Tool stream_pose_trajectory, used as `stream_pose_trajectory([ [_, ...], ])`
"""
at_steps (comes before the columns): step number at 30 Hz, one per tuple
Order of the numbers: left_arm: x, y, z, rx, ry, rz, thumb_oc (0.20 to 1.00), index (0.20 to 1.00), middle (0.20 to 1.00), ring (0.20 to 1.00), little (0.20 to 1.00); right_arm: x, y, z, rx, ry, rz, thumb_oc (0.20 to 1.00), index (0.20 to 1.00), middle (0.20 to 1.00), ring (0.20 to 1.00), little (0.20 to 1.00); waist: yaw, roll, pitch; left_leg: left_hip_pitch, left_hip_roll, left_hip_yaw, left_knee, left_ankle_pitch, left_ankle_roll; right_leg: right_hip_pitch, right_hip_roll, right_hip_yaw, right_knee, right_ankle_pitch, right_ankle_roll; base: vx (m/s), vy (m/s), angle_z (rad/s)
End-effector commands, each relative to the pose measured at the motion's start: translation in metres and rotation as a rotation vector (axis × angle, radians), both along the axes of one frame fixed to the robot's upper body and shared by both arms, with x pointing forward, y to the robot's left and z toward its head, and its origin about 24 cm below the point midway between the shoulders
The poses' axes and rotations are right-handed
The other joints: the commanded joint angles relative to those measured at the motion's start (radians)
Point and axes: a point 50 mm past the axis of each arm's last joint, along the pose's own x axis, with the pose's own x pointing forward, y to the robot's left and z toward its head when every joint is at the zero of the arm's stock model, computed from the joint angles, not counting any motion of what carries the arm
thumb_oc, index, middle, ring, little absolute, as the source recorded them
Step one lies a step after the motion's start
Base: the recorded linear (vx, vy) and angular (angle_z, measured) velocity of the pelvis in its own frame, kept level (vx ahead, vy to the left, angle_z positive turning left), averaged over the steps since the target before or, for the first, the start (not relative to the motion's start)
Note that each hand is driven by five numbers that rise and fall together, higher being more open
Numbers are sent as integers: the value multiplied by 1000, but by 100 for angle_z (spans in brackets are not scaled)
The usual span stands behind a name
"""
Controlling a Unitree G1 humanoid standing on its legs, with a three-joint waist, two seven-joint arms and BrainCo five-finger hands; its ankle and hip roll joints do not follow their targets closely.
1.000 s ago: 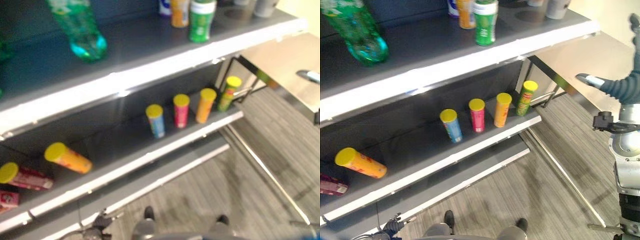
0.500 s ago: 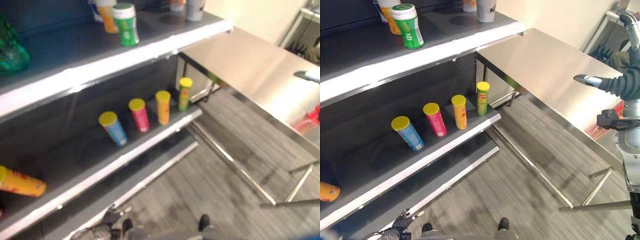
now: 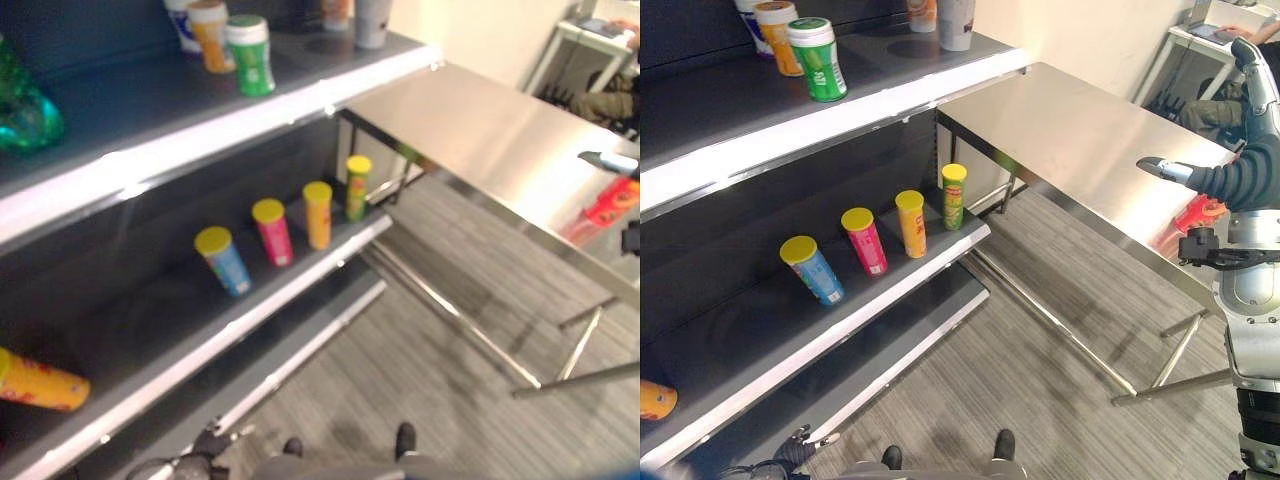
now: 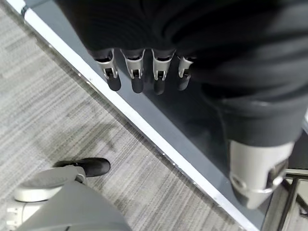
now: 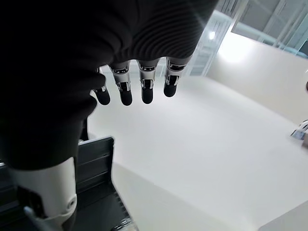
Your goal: Put the goods on the table back onto the shelves and tidy them up.
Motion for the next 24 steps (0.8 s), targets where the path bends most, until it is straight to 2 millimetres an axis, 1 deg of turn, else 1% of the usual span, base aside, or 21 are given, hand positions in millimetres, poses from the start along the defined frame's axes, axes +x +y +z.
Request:
stream_pose_trajectory([
  [1, 11, 5, 3, 21, -33, -3, 1000, 1000, 1000, 1000, 1000, 2, 0, 26, -11, -85, 13, 1000, 1000, 1000, 1000, 1000, 35, 35, -9, 7, -4, 34, -29, -55, 7, 80, 98, -74, 23, -125, -19, 10, 55, -13],
  [2, 11, 5, 3, 21, -33, -2, 1000, 1000, 1000, 1000, 1000, 2, 0, 26, -11, -85, 14, 1000, 1000, 1000, 1000, 1000, 36, 36, -9, 7, -4, 35, -29, -55, 8, 79, 97, -72, 25, -126, -18, -16, 90, -20],
  [3, 11, 5, 4, 19, -35, -2, 1000, 1000, 1000, 1000, 1000, 5, 1, 25, -19, -76, 8, 1000, 1000, 1000, 1000, 1000, 44, 43, -2, 9, -6, 43, -29, -61, 19, 63, 81, -82, 75, -130, -11, -23, 64, -11],
  [4, 11, 5, 4, 18, -35, -1, 1000, 1000, 1000, 1000, 1000, 6, 1, 25, -20, -76, 10, 1000, 1000, 1000, 1000, 1000, 46, 42, -2, 9, -7, 48, -29, -61, 20, 54, 78, -76, 88, -136, -9, -79, 112, -21],
  [5, 14, 7, 5, 19, -48, 3, 1000, 1000, 1000, 1000, 1000, 10, 5, 24, -28, -67, 16, 1000, 1000, 1000, 1000, 1000, 54, 46, 31, 14, -7, 56, -23, -61, 37, -7, 45, -67, 223, -123, 11, -63, 68, -25],
  [6, 15, 8, 6, 23, -50, 1, 1000, 1000, 1000, 1000, 1000, 11, 5, 23, -26, -61, 13, 1000, 1000, 1000, 1000, 1000, 51, 49, 41, 19, -4, 55, -23, -60, 41, -26, 36, -60, 266, -110, 19, -59, 59, -39],
  [7, 15, 10, 7, 34, -43, -8, 1000, 1000, 1000, 1000, 1000, 12, 7, 23, -34, -58, 13, 1000, 1000, 1000, 1000, 1000, 53, 51, 49, 28, 0, 57, -25, -61, 44, -45, 13, -57, 304, -94, 30, -3, 9, -41],
  [8, 15, 10, 7, 34, -43, -8, 1000, 1000, 1000, 1000, 1000, 12, 7, 23, -34, -58, 13, 1000, 1000, 1000, 1000, 1000, 53, 51, 49, 28, 0, 57, -25, -61, 44, -45, 13, -57, 304, -94, 30, -2, -34, -42],
  [9, 15, 11, 7, 41, -44, -14, 1000, 1000, 1000, 1000, 1000, 15, 8, 23, -52, -50, 8, 1000, 1000, 1000, 1000, 1000, 60, 51, 58, 37, 9, 66, -27, -64, 42, -60, -22, -66, 323, -67, 40, 6, -70, -36],
  [10, 16, 12, 8, 41, -49, -13, 1000, 1000, 1000, 1000, 1000, 17, 8, 22, -69, -38, -4, 1000, 1000, 1000, 1000, 1000, 67, 51, 61, 42, 20, 73, -27, -66, 39, -65, -54, -90, 313, -51, 35, 39, -176, -30],
  [11, 18, 14, 11, 48, -62, -30, 1000, 1000, 1000, 1000, 1000, 22, 9, 22, -67, -23, 1, 1000, 1000, 1000, 1000, 1000, 80, 54, 58, 44, 43, 91, -30, -73, 23, -42, -104, -170, 230, -30, 38, 45, -145, -22],
  [12, 18, 14, 11, 47, -62, -28, 1000, 1000, 1000, 1000, 1000, 23, 10, 23, -67, -23, 2, 1000, 1000, 1000, 1000, 1000, 78, 55, 57, 44, 44, 89, -29, -73, 23, -38, -102, -173, 222, -26, 38, 195, -266, -28],
  [13, 19, 16, 12, 55, -70, -29, 1000, 1000, 1000, 1000, 1000, 28, 10, 22, -100, 1, -23, 1000, 1000, 1000, 1000, 1000, 74, 49, 54, 74, 65, 103, -32, -94, 6, -75, -113, -206, 118, 17, 56, 165, -162, -37],
  [15, 20, 17, 13, 61, -70, -24, 1000, 1000, 1000, 1000, 1000, 30, 11, 22, -83, 0, -17, 1000, 1000, 1000, 1000, 1000, 74, 45, 56, 88, 75, 111, -32, -101, -3, -80, -107, -203, 90, 42, 66, 169, -197, -59],
  [17, 20, 19, 13, 67, -66, -25, 1000, 1000, 1000, 1000, 1000, 32, 13, 22, -83, -3, -13, 1000, 1000, 1000, 1000, 1000, 74, 39, 56, 106, 86, 120, -32, -109, -13, -85, -101, -207, 80, 50, 69, 156, -201, -18],
  [18, 25, 22, 16, 82, -79, -39, 1000, 1000, 1000, 1000, 1000, 35, 12, 20, -88, 16, -24, 1000, 1000, 1000, 1000, 1000, 74, 14, 47, 119, 94, 135, -32, -115, -36, -51, -93, -235, 41, 51, 71, 182, -259, 18],
  [19, 28, 22, 17, 88, -87, -44, 1000, 1000, 1000, 1000, 1000, 36, 14, 20, -84, 20, -8, 1000, 1000, 1000, 1000, 1000, 72, 3, 37, 124, 110, 141, -32, -114, -51, -42, -89, -245, 42, 54, 71, 261, -383, 23],
  [20, 32, 22, 19, 85, -104, -40, 1000, 1000, 1000, 1000, 1000, 37, 15, 22, -85, 20, -2, 1000, 1000, 1000, 1000, 1000, 69, -2, 30, 122, 136, 136, -32, -111, -70, -37, -81, -254, 49, 51, 71, 179, -277, 19],
  [22, 44, 17, 23, 75, -144, -69, 1000, 1000, 1000, 1000, 1000, 40, 12, 27, -104, 21, -29, 1000, 1000, 1000, 1000, 1000, 59, 3, 21, 112, 185, 129, -32, -95, -95, -31, -61, -275, 65, 24, 65, 119, -247, 0],
  [23, 43, 17, 22, 74, -143, -69, 1000, 1000, 1000, 1000, 1000, 40, 12, 27, -104, 22, -28, 1000, 1000, 1000, 1000, 1000, 59, 7, 22, 115, 191, 131, -32, -99, -97, -28, -56, -275, 66, 20, 65, 124, -311, 9],
  [24, 52, 13, 26, 74, -172, -107, 1000, 1000, 1000, 1000, 1000, 42, 5, 29, -137, 41, -84, 1000, 1000, 1000, 1000, 1000, 49, 18, 16, 109, 242, 123, -31, -77, -119, -26, -21, -278, 80, -24, 41, 131, -272, 17],
])
